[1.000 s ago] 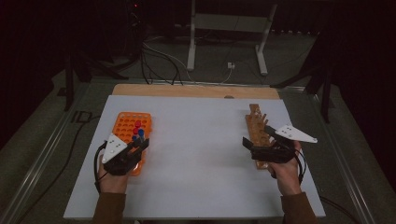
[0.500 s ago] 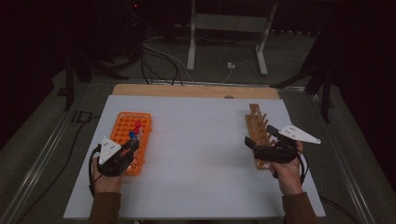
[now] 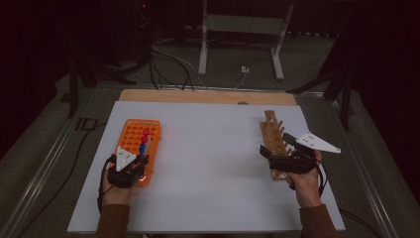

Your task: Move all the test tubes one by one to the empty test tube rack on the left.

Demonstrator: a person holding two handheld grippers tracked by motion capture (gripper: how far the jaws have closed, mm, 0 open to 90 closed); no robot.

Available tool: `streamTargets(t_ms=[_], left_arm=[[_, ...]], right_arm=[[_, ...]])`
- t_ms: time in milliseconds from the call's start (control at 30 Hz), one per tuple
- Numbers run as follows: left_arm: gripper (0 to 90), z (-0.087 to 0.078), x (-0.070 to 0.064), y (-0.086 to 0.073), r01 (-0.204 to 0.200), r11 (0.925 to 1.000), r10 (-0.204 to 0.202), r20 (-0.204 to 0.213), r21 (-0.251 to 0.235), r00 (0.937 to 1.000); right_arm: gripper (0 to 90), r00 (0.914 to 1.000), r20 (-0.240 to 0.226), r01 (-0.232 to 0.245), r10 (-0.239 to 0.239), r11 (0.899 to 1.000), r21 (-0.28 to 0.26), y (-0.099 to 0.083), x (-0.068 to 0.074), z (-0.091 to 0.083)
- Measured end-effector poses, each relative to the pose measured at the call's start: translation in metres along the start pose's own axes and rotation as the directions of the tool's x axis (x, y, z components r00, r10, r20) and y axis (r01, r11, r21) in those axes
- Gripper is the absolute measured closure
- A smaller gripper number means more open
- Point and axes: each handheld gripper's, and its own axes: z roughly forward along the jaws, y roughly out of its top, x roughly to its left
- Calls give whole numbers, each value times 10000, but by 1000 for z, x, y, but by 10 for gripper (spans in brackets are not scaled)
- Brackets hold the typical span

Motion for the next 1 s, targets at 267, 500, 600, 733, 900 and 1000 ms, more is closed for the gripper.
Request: streamTargets(t_ms=[267, 500, 600, 733, 900, 1000], left_arm=[[780, 5, 0, -2, 128, 9986, -126, -43, 505, 9999], [746, 2, 1, -4, 186, 9989, -180, -152, 421, 9997], [689, -5, 0, -1, 197, 9997, -196, -111, 130, 9997], [614, -18, 0, 5, 366, 9981, -361, 123, -495, 9993], [480, -31, 0, 13, 583, 9904, -535, 416, -1252, 9977], [451, -37, -2, 20, 623, 9845, -523, 645, -1642, 9965]], right_arm=[[1, 10000, -54, 32, -32, 10000, -14, 0, 1, 0], [1, 10000, -58, 29, -29, 10000, 3, 0, 0, 0], [1, 10000, -71, 44, -44, 10000, 16, 0, 0, 0], [1, 10000, -77, 9, -9, 10000, 21, -1, 0, 0], [1, 10000, -88, 40, -40, 10000, 22, -1, 0, 0], [1, 10000, -77, 29, -28, 10000, 60, -1, 0, 2]])
